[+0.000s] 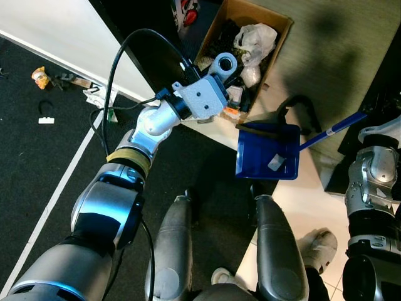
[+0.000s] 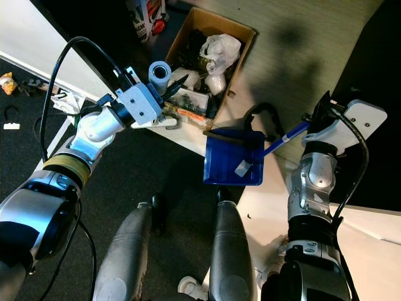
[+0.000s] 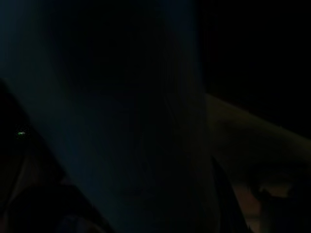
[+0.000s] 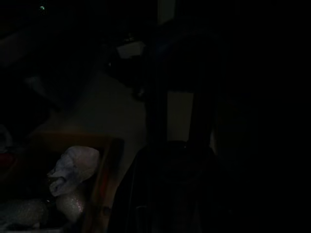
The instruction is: Sweep floor
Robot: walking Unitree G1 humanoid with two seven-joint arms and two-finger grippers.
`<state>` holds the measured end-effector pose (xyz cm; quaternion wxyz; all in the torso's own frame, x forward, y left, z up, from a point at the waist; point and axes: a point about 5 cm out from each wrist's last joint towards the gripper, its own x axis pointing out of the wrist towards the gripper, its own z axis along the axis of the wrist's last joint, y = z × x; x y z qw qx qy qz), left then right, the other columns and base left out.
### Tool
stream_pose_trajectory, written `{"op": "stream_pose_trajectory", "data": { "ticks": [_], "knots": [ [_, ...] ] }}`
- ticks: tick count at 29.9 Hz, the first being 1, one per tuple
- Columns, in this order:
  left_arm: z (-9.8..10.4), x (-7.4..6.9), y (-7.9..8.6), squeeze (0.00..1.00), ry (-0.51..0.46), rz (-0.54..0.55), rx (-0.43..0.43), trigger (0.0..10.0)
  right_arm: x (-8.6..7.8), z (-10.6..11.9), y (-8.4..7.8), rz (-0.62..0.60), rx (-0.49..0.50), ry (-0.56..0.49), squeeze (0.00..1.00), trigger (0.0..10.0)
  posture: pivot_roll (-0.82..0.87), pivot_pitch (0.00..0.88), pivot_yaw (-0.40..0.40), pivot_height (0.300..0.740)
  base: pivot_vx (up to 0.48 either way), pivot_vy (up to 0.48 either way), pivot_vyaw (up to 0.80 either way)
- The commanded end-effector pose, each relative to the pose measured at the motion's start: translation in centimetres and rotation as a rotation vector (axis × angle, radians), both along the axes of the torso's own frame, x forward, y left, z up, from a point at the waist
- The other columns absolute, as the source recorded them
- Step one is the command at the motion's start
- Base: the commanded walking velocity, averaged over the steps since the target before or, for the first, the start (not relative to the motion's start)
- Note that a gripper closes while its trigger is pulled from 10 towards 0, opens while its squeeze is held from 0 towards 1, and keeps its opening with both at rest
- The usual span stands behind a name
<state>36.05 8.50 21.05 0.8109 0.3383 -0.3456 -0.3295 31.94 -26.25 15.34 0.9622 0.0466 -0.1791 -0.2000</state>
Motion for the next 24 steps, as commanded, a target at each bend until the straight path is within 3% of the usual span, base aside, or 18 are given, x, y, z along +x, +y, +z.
{"op": "stream_pose_trajectory", "data": {
  "ticks": [1,9,11,13,16,17,18,19,20,22,23,24],
  "knots": [
    [-0.1,-0.1,0.4,0.0,-0.089,0.045,0.06,10.0,-0.9,-4.1,0.8,0.033,0.073,0.167,0.0,10.0,-0.13,0.524,0.058,0.731,0.0,0.0,0.0],
    [-1.7,0.1,-0.3,0.0,-0.188,0.145,0.152,10.0,-1.4,-3.8,1.1,0.059,0.058,0.151,0.0,10.0,-0.16,0.547,0.043,0.731,0.0,0.0,0.0],
    [-3.0,0.2,-1.0,0.0,-0.121,0.157,0.181,10.0,-1.8,-3.7,1.1,0.067,0.055,0.144,0.0,10.0,-0.17,0.54,0.037,0.731,0.0,0.0,0.0],
    [-3.0,0.2,-1.0,0.0,-0.121,0.157,0.181,10.0,-1.8,-3.7,1.1,0.067,0.055,0.144,0.0,10.0,-0.17,0.54,0.037,0.731,0.0,0.0,0.0],
    [-4.8,0.1,-2.9,0.0,0.101,0.112,0.179,10.0,-2.0,-4.0,1.0,0.07,0.057,0.154,0.0,10.0,-0.17,0.544,0.035,0.731,0.0,0.0,0.0],
    [-4.8,0.1,-2.9,0.0,0.101,0.112,0.179,10.0,-2.0,-4.0,1.0,0.07,0.057,0.154,0.0,10.0,-0.17,0.544,0.035,0.731,0.0,0.0,0.0],
    [-5.1,-0.1,-3.6,0.0,0.165,0.088,0.156,10.0,-2.1,-4.1,1.1,0.07,0.059,0.157,0.0,10.0,-0.17,0.546,0.036,0.731,0.0,0.0,0.0],
    [-5.5,-0.2,-4.5,0.0,0.285,0.05,0.111,10.0,-2.1,-4.1,1.1,0.07,0.061,0.159,0.0,10.0,-0.17,0.546,0.042,0.731,0.0,0.0,0.0],
    [-5.5,-0.2,-4.5,0.0,0.285,0.05,0.111,10.0,-2.1,-4.1,1.1,0.07,0.061,0.159,0.0,10.0,-0.17,0.546,0.042,0.731,0.0,0.0,0.0],
    [-5.5,-0.5,-6.0,0.0,0.442,-0.05,0.014,10.0,-2.1,-4.1,1.1,0.068,0.063,0.159,0.0,10.0,-0.17,0.533,0.048,0.731,0.0,0.0,0.0],
    [-5.5,-0.5,-6.0,0.0,0.442,-0.05,0.014,10.0,-2.1,-4.1,1.1,0.068,0.063,0.159,0.0,10.0,-0.17,0.533,0.048,0.731,0.0,0.0,0.0],
    [-3.9,-0.7,-7.0,0.0,0.466,-0.168,-0.107,10.0,-2.0,-3.8,0.9,0.064,0.066,0.154,0.0,10.0,-0.16,0.523,0.055,0.731,0.0,0.0,0.0]
  ]
}}
